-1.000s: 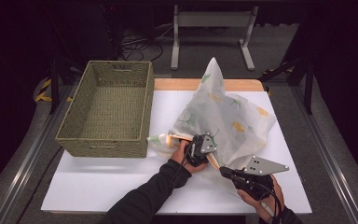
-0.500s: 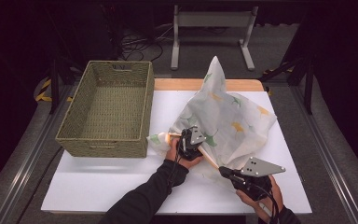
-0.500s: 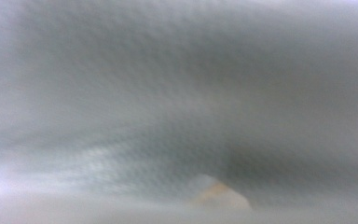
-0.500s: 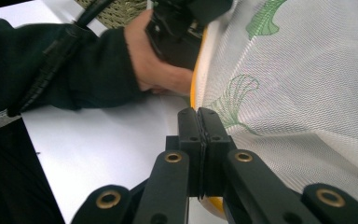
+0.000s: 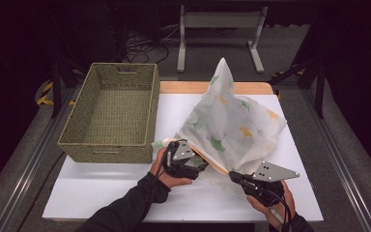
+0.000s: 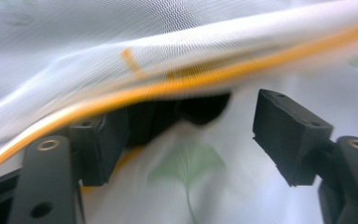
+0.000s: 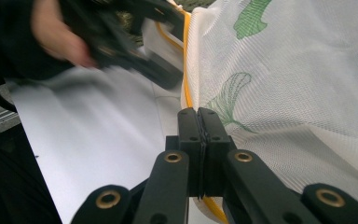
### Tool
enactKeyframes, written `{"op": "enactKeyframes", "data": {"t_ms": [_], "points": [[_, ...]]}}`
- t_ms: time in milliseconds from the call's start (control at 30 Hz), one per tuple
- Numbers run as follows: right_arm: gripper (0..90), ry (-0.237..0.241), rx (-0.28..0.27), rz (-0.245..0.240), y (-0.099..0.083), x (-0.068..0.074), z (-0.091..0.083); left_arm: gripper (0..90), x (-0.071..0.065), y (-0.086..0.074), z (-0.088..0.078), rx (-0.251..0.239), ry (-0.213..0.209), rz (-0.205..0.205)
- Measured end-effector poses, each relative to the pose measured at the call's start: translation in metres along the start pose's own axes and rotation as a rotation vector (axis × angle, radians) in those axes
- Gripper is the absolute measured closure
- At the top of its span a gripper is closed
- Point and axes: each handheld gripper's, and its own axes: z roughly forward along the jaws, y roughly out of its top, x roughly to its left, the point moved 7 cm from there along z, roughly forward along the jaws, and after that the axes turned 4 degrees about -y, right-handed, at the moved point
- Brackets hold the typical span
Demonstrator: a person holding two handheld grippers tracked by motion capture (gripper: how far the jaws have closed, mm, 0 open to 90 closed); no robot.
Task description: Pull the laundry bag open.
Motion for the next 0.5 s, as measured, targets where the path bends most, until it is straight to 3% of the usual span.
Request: {"op": "enactKeyframes", "data": {"t_ms": [33,67,167,200,267,333,433,467,500], "points": [[89.6,-0.002,0.003,0.000,-0.001,0.000,-0.001,26.4,-0.001,-0.001,-0.012,0.002,0.002,0.000],[89.6,-0.002,0.003,0.000,-0.001,0.000,-0.001,26.0,-0.001,-0.001,-0.012,0.002,0.002,0.000],[89.6,-0.010,0.004,0.014,-0.003,-0.003,-0.006,25.5,0.000,-0.001,-0.043,-0.013,0.054,0.062],[89.6,-0.011,0.006,0.018,-0.004,-0.004,-0.007,24.9,0.003,-0.002,-0.056,-0.003,0.096,0.084],[89.6,-0.020,0.009,0.025,-0.007,-0.005,-0.010,21.6,0.010,-0.002,-0.065,0.011,0.118,0.090],[89.6,-0.023,0.010,0.026,-0.007,-0.006,-0.012,20.6,0.014,-0.003,-0.066,0.018,0.127,0.084],[89.6,-0.031,-0.001,0.035,-0.007,-0.008,-0.019,19.4,0.025,-0.007,-0.056,0.076,0.146,0.069],[89.6,-0.033,-0.009,0.038,-0.007,-0.008,-0.022,19.5,0.025,-0.011,-0.048,0.124,0.132,0.087],[89.6,-0.037,-0.008,0.035,-0.007,-0.009,-0.024,20.7,0.026,-0.014,-0.043,0.150,0.151,0.094]]}}
